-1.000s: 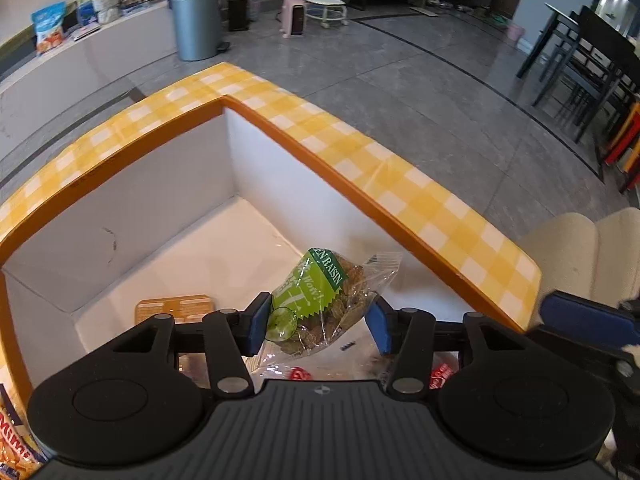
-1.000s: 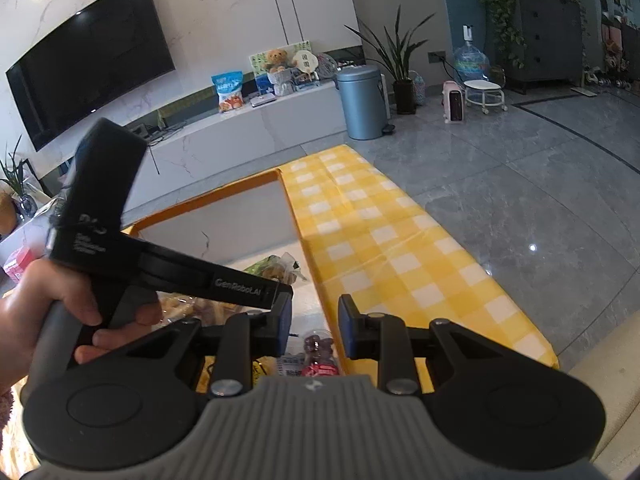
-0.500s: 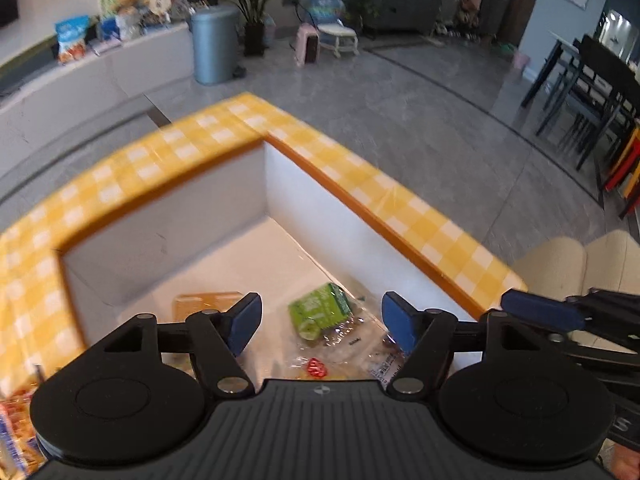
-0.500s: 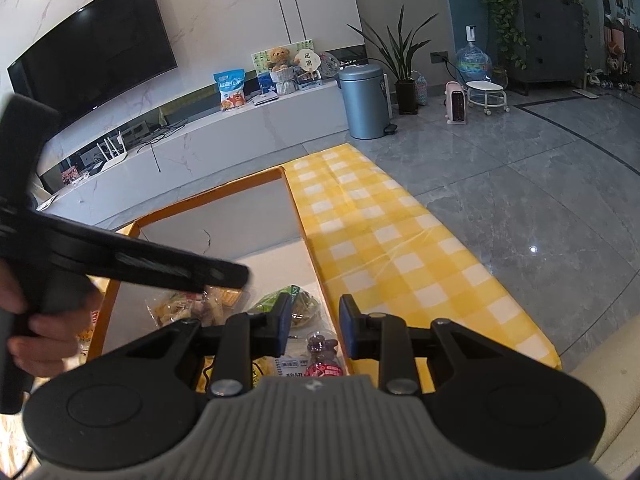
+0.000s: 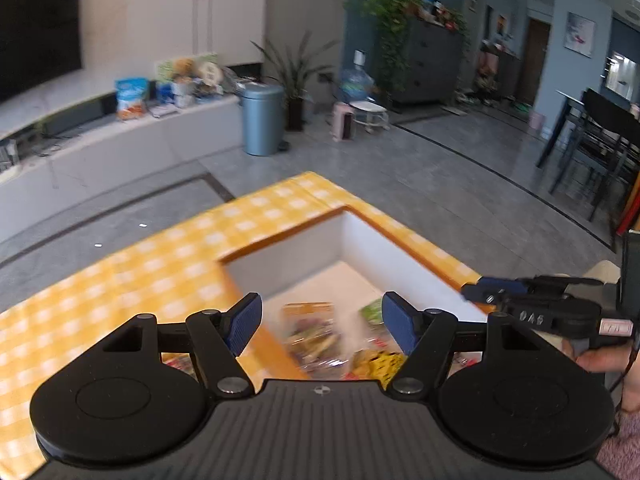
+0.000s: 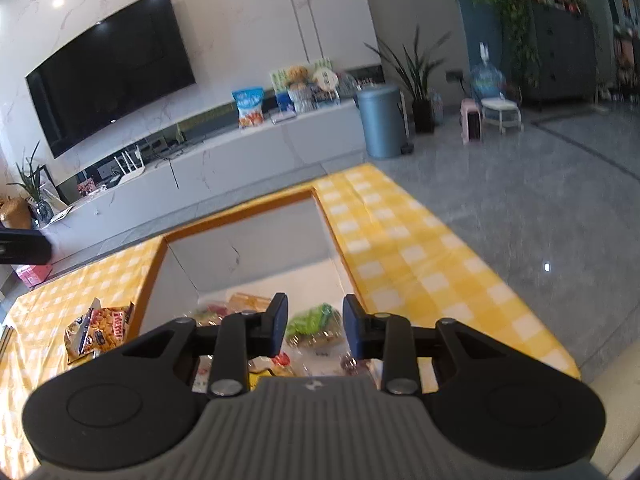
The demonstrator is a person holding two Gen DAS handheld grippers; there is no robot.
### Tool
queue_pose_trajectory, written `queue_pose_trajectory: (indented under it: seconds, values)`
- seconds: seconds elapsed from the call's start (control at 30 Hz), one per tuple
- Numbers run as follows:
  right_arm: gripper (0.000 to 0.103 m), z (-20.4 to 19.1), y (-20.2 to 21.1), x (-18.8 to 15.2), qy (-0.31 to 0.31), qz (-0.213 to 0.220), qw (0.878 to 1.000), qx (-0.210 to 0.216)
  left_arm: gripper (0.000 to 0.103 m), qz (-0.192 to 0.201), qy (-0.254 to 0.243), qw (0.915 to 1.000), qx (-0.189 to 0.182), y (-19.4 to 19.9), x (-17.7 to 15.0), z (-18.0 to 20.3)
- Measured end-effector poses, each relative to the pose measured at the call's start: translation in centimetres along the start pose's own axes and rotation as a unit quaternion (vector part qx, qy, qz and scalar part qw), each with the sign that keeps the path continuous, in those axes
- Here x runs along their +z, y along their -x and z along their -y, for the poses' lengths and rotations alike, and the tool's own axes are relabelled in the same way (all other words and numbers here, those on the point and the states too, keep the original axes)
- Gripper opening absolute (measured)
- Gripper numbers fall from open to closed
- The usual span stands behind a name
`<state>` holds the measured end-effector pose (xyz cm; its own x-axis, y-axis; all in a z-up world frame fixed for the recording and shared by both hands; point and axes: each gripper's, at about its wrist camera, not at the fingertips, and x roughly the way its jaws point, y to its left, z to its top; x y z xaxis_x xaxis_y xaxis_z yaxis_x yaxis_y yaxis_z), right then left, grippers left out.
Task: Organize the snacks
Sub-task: 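Move both grippers back from the box to the remaining snacks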
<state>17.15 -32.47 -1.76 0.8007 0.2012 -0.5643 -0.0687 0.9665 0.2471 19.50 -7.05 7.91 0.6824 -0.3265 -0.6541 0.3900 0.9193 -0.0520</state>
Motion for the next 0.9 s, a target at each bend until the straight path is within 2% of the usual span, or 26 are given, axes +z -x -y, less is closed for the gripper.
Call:
queue_pose_trajectory:
  seconds: [0.07,0.13,0.27,0.4,0.53,0.67,0.8,0.9]
  values:
    - [0.039,-0.8,0.4,-0.1,0.015,0.017,1.000,0.003,0.081,0.010,0.011,0.9996,0.022,1.5,-0.8,-1.0]
    - [0.040,-1.6,0.8,-0.1,0.025,0.034,0.999,0.003,0.081,0.023,0.023,0.9984,0.045,2.9,-1.8,-2.1]
    - [0.040,-3.0,1.4,0.1,0.040,0.041,0.998,0.006,0.081,0.037,0.046,0.9946,0.085,4.7,-3.9,-4.4]
    - [0.040,-5.8,2.9,0.9,0.057,0.052,0.997,0.028,0.081,0.032,0.081,0.9909,0.103,5.3,-5.8,-7.2]
    - [0.047,-10.3,4.2,0.8,0.097,0.063,0.992,0.048,0.081,0.036,0.110,0.9862,0.118,5.5,-7.3,-9.6]
    - [0.053,-14.4,4.4,0.2,0.123,0.055,0.988,0.072,0.081,0.038,0.135,0.9796,0.144,6.2,-9.2,-11.6]
    - [0.057,-17.3,3.8,-0.4,0.129,0.044,0.988,0.077,0.081,0.038,0.164,0.9760,0.138,6.2,-10.8,-13.7]
    - [0.079,-19.1,3.0,-0.6,0.121,0.035,0.988,0.092,0.081,0.040,0.169,0.9748,0.140,6.2,-12.0,-14.7]
